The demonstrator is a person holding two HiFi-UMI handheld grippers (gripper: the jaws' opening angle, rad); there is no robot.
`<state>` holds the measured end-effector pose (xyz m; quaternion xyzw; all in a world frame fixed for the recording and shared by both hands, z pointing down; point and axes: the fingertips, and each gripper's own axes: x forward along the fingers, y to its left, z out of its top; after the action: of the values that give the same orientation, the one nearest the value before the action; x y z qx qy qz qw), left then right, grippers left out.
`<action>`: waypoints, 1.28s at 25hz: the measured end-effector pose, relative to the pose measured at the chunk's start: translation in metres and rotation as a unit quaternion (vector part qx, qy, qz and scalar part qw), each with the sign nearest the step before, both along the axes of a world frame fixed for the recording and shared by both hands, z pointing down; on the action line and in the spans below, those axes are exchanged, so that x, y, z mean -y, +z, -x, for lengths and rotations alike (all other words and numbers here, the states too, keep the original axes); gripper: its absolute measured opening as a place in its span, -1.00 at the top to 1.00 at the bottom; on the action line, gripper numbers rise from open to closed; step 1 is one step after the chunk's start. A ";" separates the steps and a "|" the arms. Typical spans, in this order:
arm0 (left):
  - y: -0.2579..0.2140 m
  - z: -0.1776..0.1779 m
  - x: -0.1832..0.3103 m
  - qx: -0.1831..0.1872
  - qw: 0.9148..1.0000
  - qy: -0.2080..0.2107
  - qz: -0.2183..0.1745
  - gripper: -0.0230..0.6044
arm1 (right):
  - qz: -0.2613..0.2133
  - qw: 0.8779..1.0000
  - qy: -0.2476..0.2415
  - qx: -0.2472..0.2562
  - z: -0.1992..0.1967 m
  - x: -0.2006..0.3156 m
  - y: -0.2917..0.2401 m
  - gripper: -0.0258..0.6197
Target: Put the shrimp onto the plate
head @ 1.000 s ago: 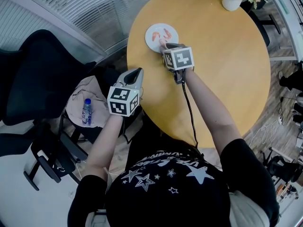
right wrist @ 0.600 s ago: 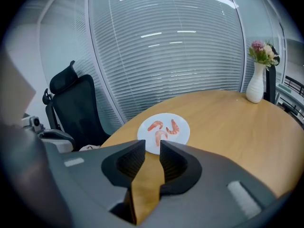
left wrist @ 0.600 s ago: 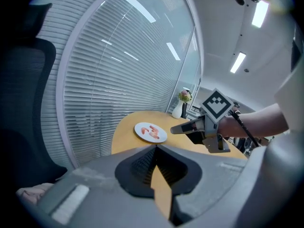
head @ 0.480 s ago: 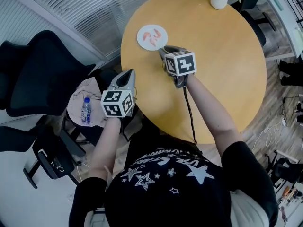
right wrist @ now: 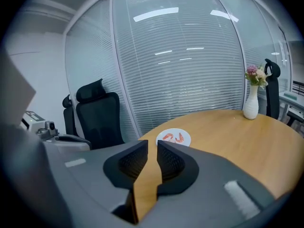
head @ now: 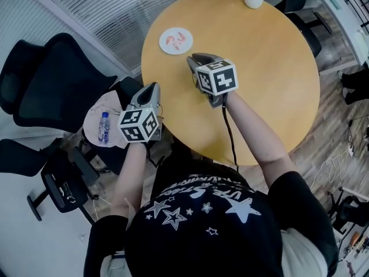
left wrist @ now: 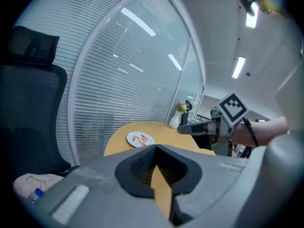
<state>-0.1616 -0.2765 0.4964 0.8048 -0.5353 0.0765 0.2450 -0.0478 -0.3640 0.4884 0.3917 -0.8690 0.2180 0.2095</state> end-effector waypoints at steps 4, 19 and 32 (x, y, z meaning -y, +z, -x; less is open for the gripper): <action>-0.006 -0.018 -0.023 0.006 1.000 -0.001 -0.005 0.92 | -0.010 1.000 -0.008 0.008 -0.016 -0.025 -0.013 0.76; -0.040 -0.075 -0.106 0.030 0.999 -0.004 -0.041 0.92 | -0.032 0.998 -0.030 0.034 -0.066 -0.117 -0.041 0.91; -0.047 -0.106 -0.176 0.050 0.998 -0.016 -0.045 0.92 | -0.030 0.997 -0.046 0.059 -0.088 -0.182 -0.046 0.91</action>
<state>-0.0559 -0.1004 0.4499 0.8015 -0.5626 0.0884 0.1824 0.0403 -0.1819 0.4426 0.3436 -0.9033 0.2045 0.1553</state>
